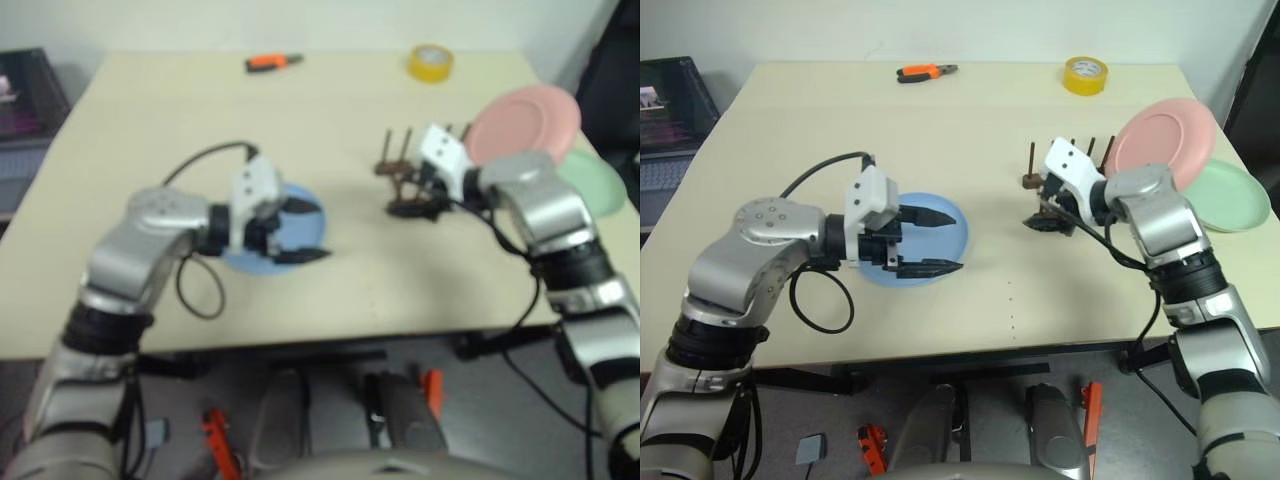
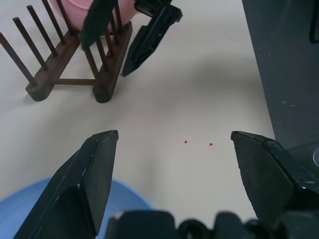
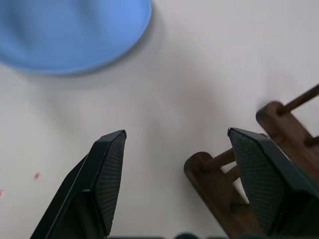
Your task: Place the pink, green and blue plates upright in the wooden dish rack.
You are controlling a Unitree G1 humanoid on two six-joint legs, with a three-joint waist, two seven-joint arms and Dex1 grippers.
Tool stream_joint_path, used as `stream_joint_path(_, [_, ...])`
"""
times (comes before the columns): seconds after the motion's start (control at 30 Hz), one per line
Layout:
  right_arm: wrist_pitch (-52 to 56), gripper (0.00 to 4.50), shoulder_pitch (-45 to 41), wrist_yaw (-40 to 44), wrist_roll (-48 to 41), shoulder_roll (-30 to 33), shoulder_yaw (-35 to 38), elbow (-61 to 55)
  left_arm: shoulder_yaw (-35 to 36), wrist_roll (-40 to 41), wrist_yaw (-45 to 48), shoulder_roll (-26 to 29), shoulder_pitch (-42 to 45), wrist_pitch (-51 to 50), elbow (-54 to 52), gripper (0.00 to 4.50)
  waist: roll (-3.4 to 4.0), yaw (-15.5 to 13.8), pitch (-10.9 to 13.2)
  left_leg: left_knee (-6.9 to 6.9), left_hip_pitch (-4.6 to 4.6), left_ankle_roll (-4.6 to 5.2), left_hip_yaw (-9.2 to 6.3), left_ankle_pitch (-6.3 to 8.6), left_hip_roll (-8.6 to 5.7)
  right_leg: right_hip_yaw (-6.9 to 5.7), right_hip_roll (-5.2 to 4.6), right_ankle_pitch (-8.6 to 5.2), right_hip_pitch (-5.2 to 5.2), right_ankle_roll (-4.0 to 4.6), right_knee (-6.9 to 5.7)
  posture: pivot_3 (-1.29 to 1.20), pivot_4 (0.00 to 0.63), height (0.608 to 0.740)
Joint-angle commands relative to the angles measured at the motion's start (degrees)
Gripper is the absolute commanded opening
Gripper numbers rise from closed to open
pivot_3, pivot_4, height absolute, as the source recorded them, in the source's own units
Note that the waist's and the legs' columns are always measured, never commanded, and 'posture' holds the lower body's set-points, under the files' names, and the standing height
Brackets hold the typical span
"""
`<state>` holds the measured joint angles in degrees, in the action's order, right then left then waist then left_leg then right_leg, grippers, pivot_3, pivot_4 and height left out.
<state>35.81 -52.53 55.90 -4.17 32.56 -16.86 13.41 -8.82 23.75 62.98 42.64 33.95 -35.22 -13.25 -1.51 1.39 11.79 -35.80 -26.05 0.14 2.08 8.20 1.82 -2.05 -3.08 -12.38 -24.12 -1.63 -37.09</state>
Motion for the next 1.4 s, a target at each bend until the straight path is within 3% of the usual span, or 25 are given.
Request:
stream_joint_path(0.03, [-1.6,3.56,-2.1,-0.8,-0.3,-0.2,2.6,0.1,1.7,-0.1,-0.5,1.3,-0.1,0.0,-2.1,4.00,0.00,-0.1,0.0,0.00,-0.01,0.00,0.00,0.00,0.00,0.00,0.00,0.00,0.01,0.00,0.02,0.00,0.150,0.740])
stream_joint_path(0.1, [-0.4,3.56,-1.5,1.2,-1.6,1.2,3.3,-2.6,2.1,0.3,-0.5,1.7,-0.3,-0.2,-2.5,4.00,0.00,-0.1,0.0,0.01,-0.03,0.00,0.00,0.00,0.00,0.00,-0.01,0.00,0.00,0.00,0.02,0.00,0.150,0.740])
stream_joint_path(0.23, [6.9,3.56,0.7,8.4,-10.0,10.0,10.8,-13.9,3.9,3.9,1.3,2.5,-1.0,-1.5,-5.0,4.00,0.03,-1.0,0.0,0.01,-0.16,0.00,-0.01,0.00,0.03,-0.03,-0.03,-0.02,-0.09,0.00,0.04,0.00,0.150,0.740])
stream_joint_path(0.43, [13.0,3.56,-4.7,0.2,-14.1,17.8,26.5,-12.8,4.3,5.7,2.3,3.3,-2.0,-2.2,-6.2,4.00,0.03,-1.3,0.0,0.00,-0.13,-0.29,-0.03,0.19,0.08,-0.06,-0.08,0.00,-0.09,0.06,0.08,0.00,0.150,0.740])
stream_joint_path(0.57, [11.3,2.66,-4.6,-4.6,-12.2,22.0,30.4,-8.5,2.9,5.6,2.5,2.3,-0.7,-2.0,-4.9,4.00,0.01,-1.3,0.0,0.00,-0.12,-0.36,-0.06,0.23,0.06,-0.08,-0.12,0.01,-0.07,0.08,0.15,0.00,0.150,0.740])
stream_joint_path(0.83, [6.7,0.02,-1.0,-20.2,-1.1,24.2,27.5,3.6,0.2,4.0,3.8,0.3,2.8,-0.5,-1.4,4.00,0.03,-1.2,0.0,0.00,-0.14,0.00,0.11,0.01,-0.04,0.08,-0.11,0.02,-0.12,0.06,0.15,0.00,0.150,0.740])
stream_joint_path(1.07, [7.2,0.02,0.5,-26.5,2.6,21.5,25.1,5.8,0.1,3.0,1.3,-2.8,4.1,-0.7,-1.0,4.00,0.05,-1.1,0.0,0.06,-0.15,0.01,0.17,0.01,-0.10,0.11,0.04,0.01,-0.17,0.06,0.11,0.00,0.150,0.740])
stream_joint_path(1.27, [7.5,0.02,0.8,-29.4,4.5,18.2,22.5,8.4,-0.1,1.9,-7.4,-9.6,4.8,-3.3,-1.6,4.00,0.04,-1.2,0.0,-0.08,-0.14,0.02,0.14,0.00,-0.10,0.10,0.03,0.07,-0.06,-0.03,0.13,0.00,0.150,0.740])
stream_joint_path(1.4, [6.5,0.02,0.5,-31.7,6.8,17.9,21.0,9.9,-0.3,1.7,-8.4,-10.0,3.5,-4.1,-3.1,4.00,0.04,-1.1,0.0,-0.11,-0.14,0.03,0.14,0.00,-0.13,0.12,0.04,0.09,-0.07,-0.07,0.10,0.00,0.150,0.740])
